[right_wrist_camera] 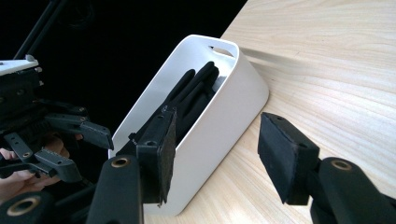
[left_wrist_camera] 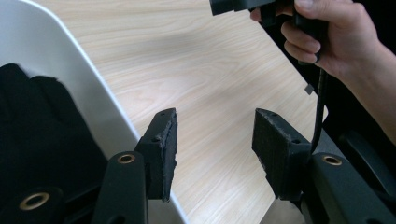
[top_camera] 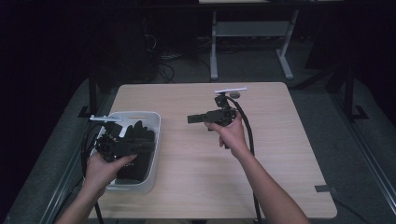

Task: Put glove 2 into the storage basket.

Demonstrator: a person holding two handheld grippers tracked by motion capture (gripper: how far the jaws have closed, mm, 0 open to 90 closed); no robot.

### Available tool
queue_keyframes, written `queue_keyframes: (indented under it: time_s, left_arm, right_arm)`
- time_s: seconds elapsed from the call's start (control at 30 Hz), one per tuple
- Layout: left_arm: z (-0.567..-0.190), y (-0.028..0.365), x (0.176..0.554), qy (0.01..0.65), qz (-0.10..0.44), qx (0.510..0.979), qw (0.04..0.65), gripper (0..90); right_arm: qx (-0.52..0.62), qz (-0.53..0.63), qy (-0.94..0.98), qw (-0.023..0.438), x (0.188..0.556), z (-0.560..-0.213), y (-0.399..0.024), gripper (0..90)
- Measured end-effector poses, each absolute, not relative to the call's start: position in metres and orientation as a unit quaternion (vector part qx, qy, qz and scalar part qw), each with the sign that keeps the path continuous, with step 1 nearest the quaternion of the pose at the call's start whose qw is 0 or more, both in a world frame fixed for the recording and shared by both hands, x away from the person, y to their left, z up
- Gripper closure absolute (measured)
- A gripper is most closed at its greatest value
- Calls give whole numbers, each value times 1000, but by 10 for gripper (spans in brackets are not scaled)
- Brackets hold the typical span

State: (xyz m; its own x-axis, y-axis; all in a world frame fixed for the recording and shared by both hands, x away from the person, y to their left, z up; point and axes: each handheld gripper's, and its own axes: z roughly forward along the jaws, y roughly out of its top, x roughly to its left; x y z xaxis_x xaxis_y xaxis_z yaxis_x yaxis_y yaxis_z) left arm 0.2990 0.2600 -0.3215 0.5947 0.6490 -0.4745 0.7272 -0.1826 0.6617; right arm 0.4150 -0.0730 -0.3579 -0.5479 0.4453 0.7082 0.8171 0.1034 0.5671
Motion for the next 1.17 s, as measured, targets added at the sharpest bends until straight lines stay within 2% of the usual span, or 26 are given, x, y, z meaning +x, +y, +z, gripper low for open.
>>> queue_keyframes:
  time_s: [1.17]
  left_arm:
    - [-332, 156, 294, 365, -88, 813, 445, 412]
  right_arm:
    - [-507, -515, -677, 135, 385, -381, -185, 449]
